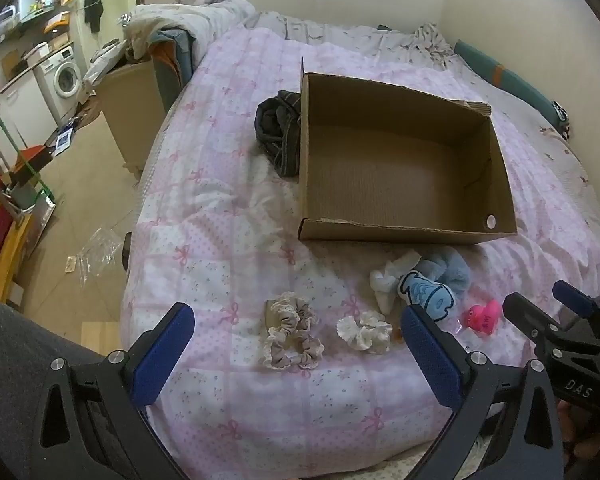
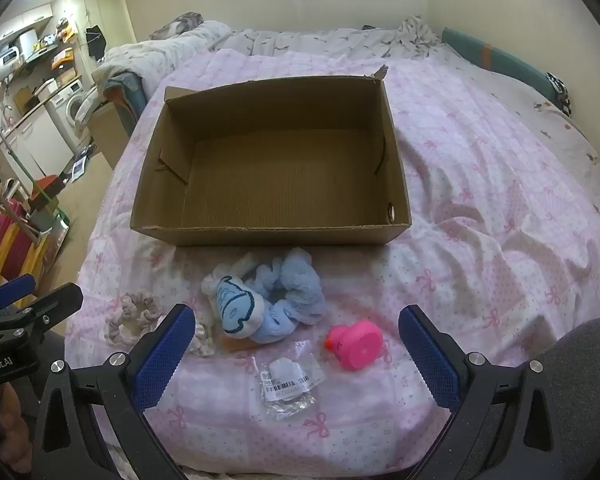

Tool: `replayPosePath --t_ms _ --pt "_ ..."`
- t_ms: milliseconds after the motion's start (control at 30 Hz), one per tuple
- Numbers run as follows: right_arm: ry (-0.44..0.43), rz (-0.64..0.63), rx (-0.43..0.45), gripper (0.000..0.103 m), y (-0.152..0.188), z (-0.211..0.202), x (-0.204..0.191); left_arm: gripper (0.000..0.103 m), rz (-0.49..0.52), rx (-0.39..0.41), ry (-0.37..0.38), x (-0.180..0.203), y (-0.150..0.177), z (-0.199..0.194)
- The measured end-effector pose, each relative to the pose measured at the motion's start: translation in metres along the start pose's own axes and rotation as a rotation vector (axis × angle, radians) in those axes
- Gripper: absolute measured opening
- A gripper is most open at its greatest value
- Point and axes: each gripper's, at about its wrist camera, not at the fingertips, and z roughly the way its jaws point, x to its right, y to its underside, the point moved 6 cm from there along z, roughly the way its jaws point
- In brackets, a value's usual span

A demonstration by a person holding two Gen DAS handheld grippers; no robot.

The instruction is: Organize soft objects

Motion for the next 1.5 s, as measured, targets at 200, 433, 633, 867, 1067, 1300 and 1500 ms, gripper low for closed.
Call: replayPosePath --t_ms 200,433,633,867,1067,1300,1500 --pt "0.000 0.000 -0.003 0.103 0.0001 0.0004 -0.0002 0.103 -0.001 -0.006 0.006 -0.0011 0.0013 0.0008" --pt "-0.001 0.000 -0.004 0.103 0.0004 0.0007 -0.0003 0.103 -0.001 -0.009 -0.002 -0.0046 0.0017 0.0038" --pt "0.001 0.000 -0.005 0.103 0.0005 0.0009 -0.0003 0.103 -0.001 -0.010 -0.002 -0.0046 0.0023 0.0047" --pt "0.001 0.000 -0.004 0.103 0.0004 0.0009 0.0001 0.103 -0.002 -0.008 -0.003 -0.0046 0.0022 0.0051" --pt "0.000 0.000 -0.004 0.103 0.0003 0.0008 0.0004 0.103 -0.003 -0.008 -0.003 -0.0048 0.0018 0.0049" --pt "0.000 0.000 -0.004 0.103 0.0002 0.0006 0.0006 0.103 -0.003 -0.009 -0.002 -0.0049 0.0020 0.0050" --pt "-0.001 0.000 -0.004 0.103 0.0001 0.0002 0.0005 0.103 -0.003 -0.009 -0.002 -0.0047 0.0017 0.0049"
